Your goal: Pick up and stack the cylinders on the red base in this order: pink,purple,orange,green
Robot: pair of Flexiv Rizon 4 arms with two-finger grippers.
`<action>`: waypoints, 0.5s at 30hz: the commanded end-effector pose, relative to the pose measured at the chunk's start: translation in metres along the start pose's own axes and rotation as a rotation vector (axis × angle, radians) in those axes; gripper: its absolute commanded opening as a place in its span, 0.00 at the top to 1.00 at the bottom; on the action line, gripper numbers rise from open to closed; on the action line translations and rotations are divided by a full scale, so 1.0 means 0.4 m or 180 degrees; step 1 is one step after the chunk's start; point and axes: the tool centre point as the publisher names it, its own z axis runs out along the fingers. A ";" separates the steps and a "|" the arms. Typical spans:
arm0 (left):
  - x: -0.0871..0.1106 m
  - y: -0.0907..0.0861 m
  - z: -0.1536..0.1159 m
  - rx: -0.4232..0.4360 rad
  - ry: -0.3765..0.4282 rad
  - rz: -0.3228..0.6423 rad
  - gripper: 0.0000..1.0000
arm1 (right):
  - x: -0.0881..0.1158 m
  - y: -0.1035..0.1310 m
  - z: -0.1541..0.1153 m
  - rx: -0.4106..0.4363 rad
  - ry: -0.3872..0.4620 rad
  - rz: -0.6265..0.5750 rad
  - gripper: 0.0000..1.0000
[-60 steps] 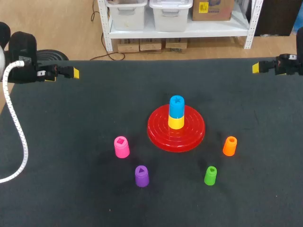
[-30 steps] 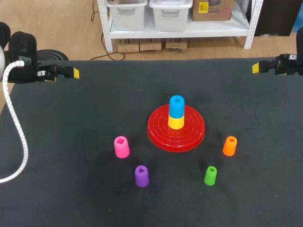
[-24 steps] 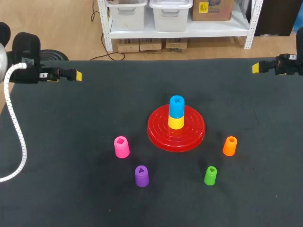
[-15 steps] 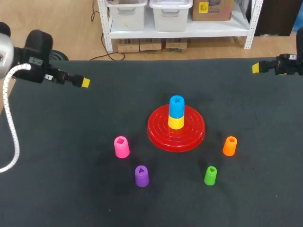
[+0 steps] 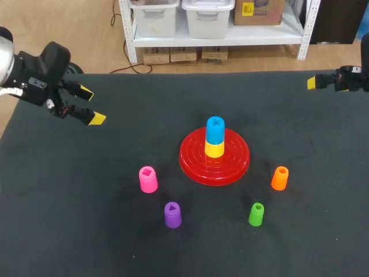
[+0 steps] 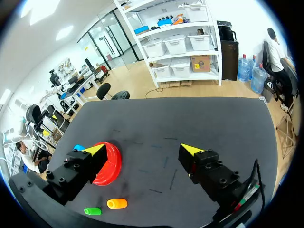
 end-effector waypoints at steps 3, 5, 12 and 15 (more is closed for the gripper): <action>0.000 0.013 -0.005 0.0256 0.0035 0.0420 0.00 | 0.000 0.002 -0.002 0.0012 0.0002 0.0001 0.00; 0.002 0.013 -0.002 0.0222 0.0074 0.0437 0.00 | 0.000 0.002 -0.002 0.0012 0.0002 0.0001 0.00; 0.025 -0.022 0.010 0.0427 0.0132 0.0841 0.00 | 0.000 0.002 -0.002 0.0012 0.0002 0.0001 0.00; 0.036 -0.039 0.011 0.0489 0.0133 0.1022 0.00 | 0.000 0.002 -0.002 0.0012 0.0002 0.0001 0.00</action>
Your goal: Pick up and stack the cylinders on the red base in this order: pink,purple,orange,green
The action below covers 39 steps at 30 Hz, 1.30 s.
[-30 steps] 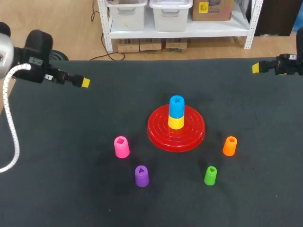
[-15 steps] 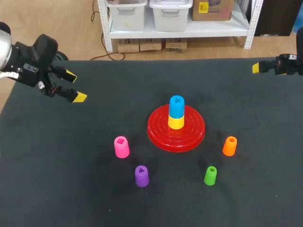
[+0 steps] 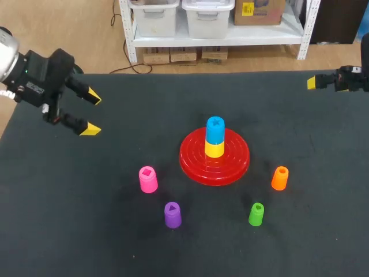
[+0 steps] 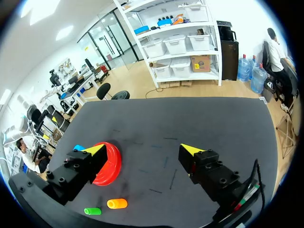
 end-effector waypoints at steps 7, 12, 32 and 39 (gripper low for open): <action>0.034 -0.046 0.000 0.0214 -0.0005 0.0436 0.00 | 0.000 0.002 -0.002 0.0012 0.0002 0.0001 0.00; 0.060 -0.045 -0.001 0.0194 0.0037 0.0314 0.00 | 0.000 0.002 -0.002 0.0012 0.0002 0.0001 0.00; 0.111 -0.073 -0.013 0.0533 -0.0129 0.0800 0.00 | 0.000 0.002 -0.002 0.0012 0.0002 0.0001 0.00; 0.104 -0.083 -0.007 0.0539 -0.0111 0.0796 0.00 | 0.000 0.002 -0.002 0.0012 0.0002 0.0001 0.00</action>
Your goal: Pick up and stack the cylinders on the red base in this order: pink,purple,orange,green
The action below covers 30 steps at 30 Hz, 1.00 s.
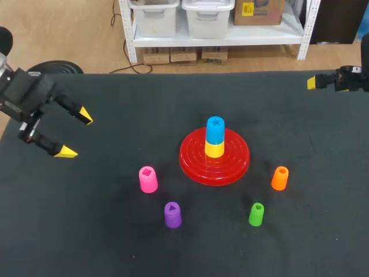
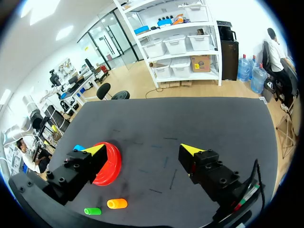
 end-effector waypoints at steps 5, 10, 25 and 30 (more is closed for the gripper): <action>-0.004 -0.003 0.005 0.0038 -0.0013 0.0035 0.00 | 0.000 0.002 -0.002 0.0013 0.0002 0.0001 0.00; -0.008 -0.002 0.008 0.0043 0.0003 0.0053 0.00 | 0.000 0.002 -0.002 0.0013 0.0002 0.0001 0.00; -0.009 0.001 0.010 -0.0005 0.0054 0.0031 0.00 | 0.000 0.002 -0.002 0.0013 0.0002 0.0001 0.00; -0.009 0.001 0.010 -0.0005 0.0054 0.0031 0.00 | 0.000 0.002 -0.002 0.0013 0.0002 0.0001 0.00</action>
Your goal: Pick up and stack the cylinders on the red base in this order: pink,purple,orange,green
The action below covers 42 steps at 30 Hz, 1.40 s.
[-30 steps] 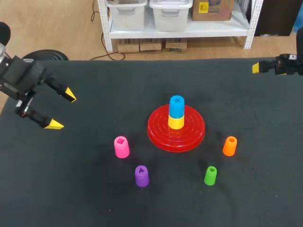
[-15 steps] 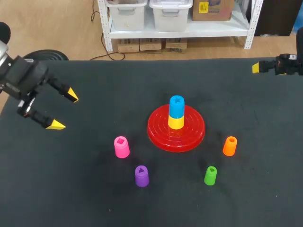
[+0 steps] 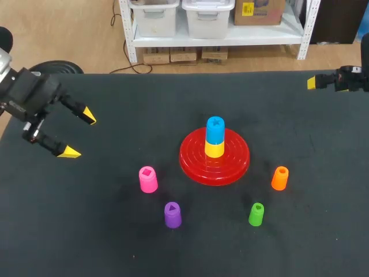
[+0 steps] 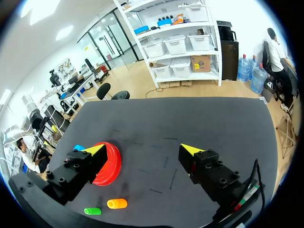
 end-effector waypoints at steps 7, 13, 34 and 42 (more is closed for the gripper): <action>0.001 -0.001 0.001 -0.0006 0.0000 0.0003 0.00 | -0.058 0.114 -0.023 0.0289 0.0318 -0.0270 0.00; 0.001 -0.001 0.001 -0.0006 0.0000 0.0003 0.00 | -0.100 0.313 0.006 0.0485 0.0845 -0.1000 0.00; 0.001 -0.001 0.001 -0.0006 0.0000 0.0003 0.00 | 0.067 0.673 0.181 0.0102 0.2039 -0.2522 0.00; 0.001 -0.001 0.001 -0.0006 0.0000 0.0003 0.00 | 0.155 0.728 0.241 -0.0185 0.2395 -0.2753 0.00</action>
